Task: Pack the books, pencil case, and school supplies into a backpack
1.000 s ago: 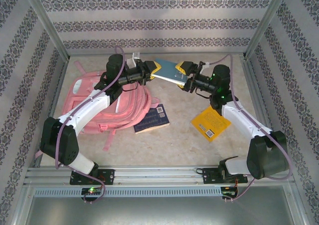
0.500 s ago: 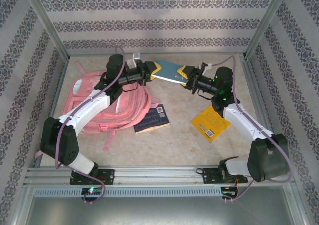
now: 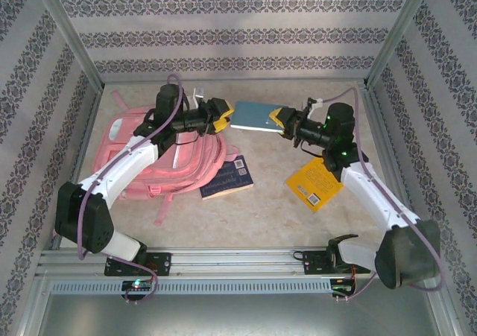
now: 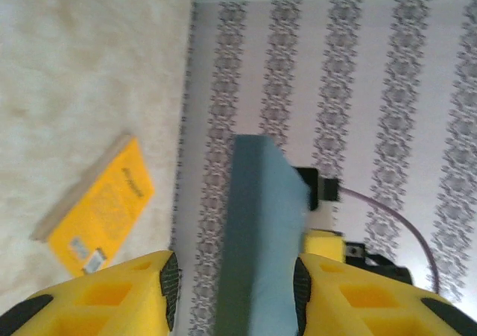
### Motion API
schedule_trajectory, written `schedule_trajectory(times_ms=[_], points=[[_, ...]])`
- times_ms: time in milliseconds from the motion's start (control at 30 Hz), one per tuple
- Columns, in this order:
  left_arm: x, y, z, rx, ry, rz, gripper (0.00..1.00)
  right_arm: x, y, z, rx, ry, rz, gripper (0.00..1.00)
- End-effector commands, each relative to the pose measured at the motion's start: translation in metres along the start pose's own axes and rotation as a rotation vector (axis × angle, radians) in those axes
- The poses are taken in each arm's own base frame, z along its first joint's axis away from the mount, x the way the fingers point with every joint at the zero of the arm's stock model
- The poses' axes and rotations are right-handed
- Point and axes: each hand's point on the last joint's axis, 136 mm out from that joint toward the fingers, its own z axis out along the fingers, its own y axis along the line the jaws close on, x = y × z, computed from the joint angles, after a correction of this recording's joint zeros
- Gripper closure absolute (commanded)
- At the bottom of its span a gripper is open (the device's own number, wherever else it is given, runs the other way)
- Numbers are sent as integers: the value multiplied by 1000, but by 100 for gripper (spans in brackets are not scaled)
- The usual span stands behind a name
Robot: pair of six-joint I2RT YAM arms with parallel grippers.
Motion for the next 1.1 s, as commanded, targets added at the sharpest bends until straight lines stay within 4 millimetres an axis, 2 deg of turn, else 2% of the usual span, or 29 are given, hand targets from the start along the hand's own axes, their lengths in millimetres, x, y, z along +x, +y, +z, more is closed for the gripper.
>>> schedule_trajectory(times_ms=[0,67,200,300,400,567,667,767,833,1067], points=[[1,31,-27,-254,-22,132,53,3,-15,-13,77,-37,-91,100],[-4,48,-40,-405,-41,202,53,7,-21,-16,107,-27,-117,100],[-23,58,-69,-608,-119,374,51,13,-29,-23,184,-15,-180,100],[-38,67,-85,-722,-161,441,50,15,-45,-31,290,-21,-210,100],[-53,87,-95,-807,-203,404,48,16,-56,-36,349,-21,-222,100],[-81,134,-111,-914,-285,276,42,29,-66,-34,414,46,-271,100],[-92,145,-100,-857,-281,232,41,33,-65,-33,376,65,-258,100],[-97,138,-70,-721,-224,268,41,31,-71,-37,384,51,-237,100],[-99,140,-60,-690,-196,265,41,29,-75,-40,396,46,-220,100],[-93,167,-51,-723,-134,247,42,28,-75,-40,383,44,-207,100]])
